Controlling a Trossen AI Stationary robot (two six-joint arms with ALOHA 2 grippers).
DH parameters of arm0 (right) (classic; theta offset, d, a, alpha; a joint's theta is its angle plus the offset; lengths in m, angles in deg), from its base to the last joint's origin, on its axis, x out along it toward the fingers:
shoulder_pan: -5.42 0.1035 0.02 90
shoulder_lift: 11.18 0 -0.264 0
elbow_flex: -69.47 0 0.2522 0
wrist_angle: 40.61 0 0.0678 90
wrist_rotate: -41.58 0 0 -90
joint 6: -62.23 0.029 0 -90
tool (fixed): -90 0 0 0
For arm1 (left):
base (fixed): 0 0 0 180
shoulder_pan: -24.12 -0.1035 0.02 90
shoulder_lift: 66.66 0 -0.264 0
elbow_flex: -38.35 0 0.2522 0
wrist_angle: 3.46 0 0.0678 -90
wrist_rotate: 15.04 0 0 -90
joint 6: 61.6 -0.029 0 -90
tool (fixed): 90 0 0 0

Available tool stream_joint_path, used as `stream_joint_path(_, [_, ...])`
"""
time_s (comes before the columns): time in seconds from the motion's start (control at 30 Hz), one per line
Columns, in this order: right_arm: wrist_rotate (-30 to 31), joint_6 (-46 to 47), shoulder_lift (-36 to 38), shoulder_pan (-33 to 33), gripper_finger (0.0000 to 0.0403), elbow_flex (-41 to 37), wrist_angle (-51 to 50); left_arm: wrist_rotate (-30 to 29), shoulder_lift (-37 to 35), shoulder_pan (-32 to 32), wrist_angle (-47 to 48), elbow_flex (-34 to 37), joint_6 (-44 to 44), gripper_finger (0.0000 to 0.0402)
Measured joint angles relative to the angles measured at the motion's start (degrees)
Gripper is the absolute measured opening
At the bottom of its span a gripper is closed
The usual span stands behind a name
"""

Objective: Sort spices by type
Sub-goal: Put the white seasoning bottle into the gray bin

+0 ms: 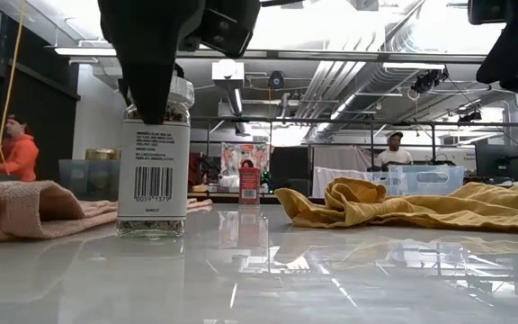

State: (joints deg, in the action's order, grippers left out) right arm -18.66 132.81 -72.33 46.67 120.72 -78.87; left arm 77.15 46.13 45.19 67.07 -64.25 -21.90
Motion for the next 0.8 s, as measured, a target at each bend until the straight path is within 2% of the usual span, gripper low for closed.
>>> stream_joint_path(0.1, [0.4,0.0,0.0,0.0,0.0,0.0,0.3,-2.6,0.4,0.5,0.0,0.0,-0.9,0.0339])
stream_joint_path(0.2, [1.3,0.1,0.0,0.0,0.0,0.0,0.5,-4.9,1.0,0.5,0.1,0.0,-1.5,0.031])
stream_joint_path(0.3, [1.7,0.0,0.0,0.0,0.0,0.0,0.8,-5.3,1.2,0.5,0.0,0.0,-1.8,0.0261])
stream_joint_path(0.43, [1.7,0.0,0.0,0.0,0.0,0.0,1.0,-5.6,0.7,0.5,0.2,0.0,-2.4,0.0163])
stream_joint_path(0.53, [1.7,-0.4,0.0,0.0,0.0,0.0,0.9,-5.9,-1.1,0.5,1.4,-0.5,-3.8,0.0164])
stream_joint_path(0.67, [2.2,-1.5,0.0,0.0,0.0,0.0,0.9,-6.4,-7.8,1.6,4.9,-2.2,-5.8,0.0164])
stream_joint_path(0.8, [3.0,-1.6,0.0,0.0,0.0,0.0,0.7,-7.5,-15.6,6.6,8.0,-2.3,-6.0,0.0164])
